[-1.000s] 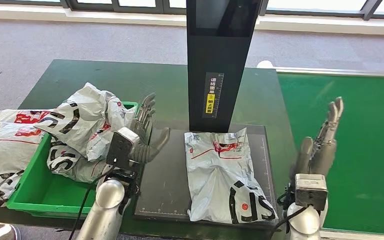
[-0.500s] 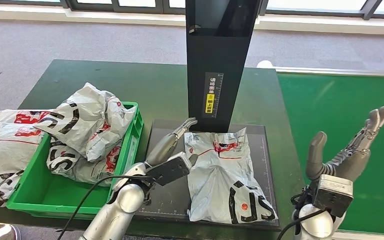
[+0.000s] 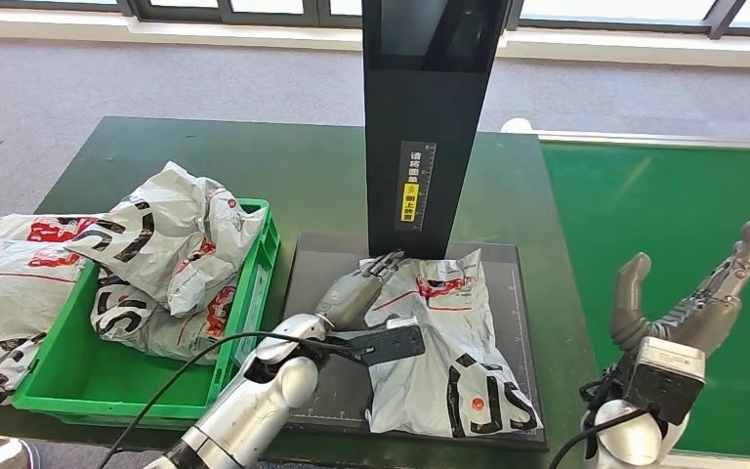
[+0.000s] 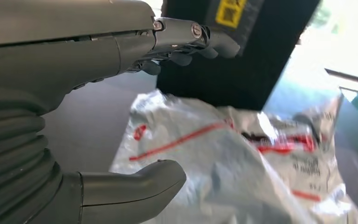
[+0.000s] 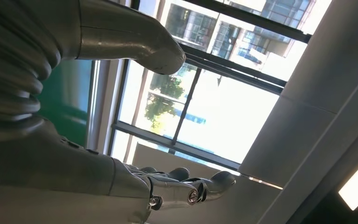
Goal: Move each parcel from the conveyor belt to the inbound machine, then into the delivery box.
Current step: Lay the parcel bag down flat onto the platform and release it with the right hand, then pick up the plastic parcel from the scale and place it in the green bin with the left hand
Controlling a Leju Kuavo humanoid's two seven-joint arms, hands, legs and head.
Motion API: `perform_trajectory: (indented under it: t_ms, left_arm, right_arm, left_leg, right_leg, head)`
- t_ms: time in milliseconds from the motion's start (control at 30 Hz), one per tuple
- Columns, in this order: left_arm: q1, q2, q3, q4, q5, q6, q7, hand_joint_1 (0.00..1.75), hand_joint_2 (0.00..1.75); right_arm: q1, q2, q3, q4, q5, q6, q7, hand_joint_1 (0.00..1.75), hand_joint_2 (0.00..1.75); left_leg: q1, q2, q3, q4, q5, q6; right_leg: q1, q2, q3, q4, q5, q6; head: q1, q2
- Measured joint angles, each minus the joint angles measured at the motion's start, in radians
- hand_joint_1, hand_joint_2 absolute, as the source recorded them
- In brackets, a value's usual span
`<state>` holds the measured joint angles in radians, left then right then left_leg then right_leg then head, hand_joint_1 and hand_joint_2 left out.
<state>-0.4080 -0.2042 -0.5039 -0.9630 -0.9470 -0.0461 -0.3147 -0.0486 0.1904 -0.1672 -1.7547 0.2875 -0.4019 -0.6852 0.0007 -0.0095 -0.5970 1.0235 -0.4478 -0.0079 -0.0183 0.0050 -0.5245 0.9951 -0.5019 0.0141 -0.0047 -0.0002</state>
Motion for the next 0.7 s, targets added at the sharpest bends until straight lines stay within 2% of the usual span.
perform_trajectory:
  t_ms: [167,333,400,467,533,700]
  left_arm:
    - [-0.018,-0.013,-0.048,0.066,-0.035,-0.003,-0.002,0.0,1.75]
    - [-0.033,-0.022,-0.094,0.114,-0.087,-0.003,0.032,0.01,1.75]
    - [-0.036,-0.024,-0.111,0.13,-0.099,-0.007,0.037,0.17,1.75]
    - [-0.036,-0.025,-0.126,0.145,-0.106,-0.019,0.034,1.03,1.75]
    - [-0.037,-0.025,-0.141,0.158,-0.11,-0.03,0.027,1.74,1.75]
    - [-0.039,-0.025,-0.164,0.173,-0.112,-0.043,0.014,1.75,1.75]
  right_arm:
    - [-0.005,0.003,-0.011,0.01,-0.005,0.005,0.011,0.0,1.75]
    - [-0.005,0.004,-0.013,0.012,-0.009,0.007,0.022,0.0,1.75]
    - [-0.005,0.004,-0.013,0.013,-0.012,0.009,0.023,0.0,1.75]
    - [-0.006,0.004,-0.013,0.016,-0.015,0.01,0.024,0.0,1.75]
    - [-0.006,0.004,-0.014,0.021,-0.017,0.01,0.024,0.0,1.75]
    - [-0.008,0.004,-0.013,0.032,-0.024,0.01,0.024,0.0,1.75]
  left_leg:
    - [0.0,0.0,0.0,0.0,0.0,0.0]
    - [0.0,0.0,0.0,0.0,0.0,0.0]
    - [0.0,0.0,0.0,0.0,0.0,0.0]
    - [0.0,0.0,0.0,0.0,0.0,0.0]
    - [0.0,0.0,0.0,0.0,0.0,0.0]
    - [0.0,0.0,0.0,0.0,0.0,0.0]
  right_leg:
    - [0.0,0.0,0.0,0.0,0.0,0.0]
    - [0.0,0.0,0.0,0.0,0.0,0.0]
    - [0.0,0.0,0.0,0.0,0.0,0.0]
    - [0.0,0.0,0.0,0.0,0.0,0.0]
    - [0.0,0.0,0.0,0.0,0.0,0.0]
    - [0.0,0.0,0.001,0.0,0.0,0.0]
  head:
    - [0.0,0.0]
    - [0.0,0.0]
    - [0.0,0.0]
    - [0.0,0.0]
    - [0.0,0.0]
    - [0.0,0.0]
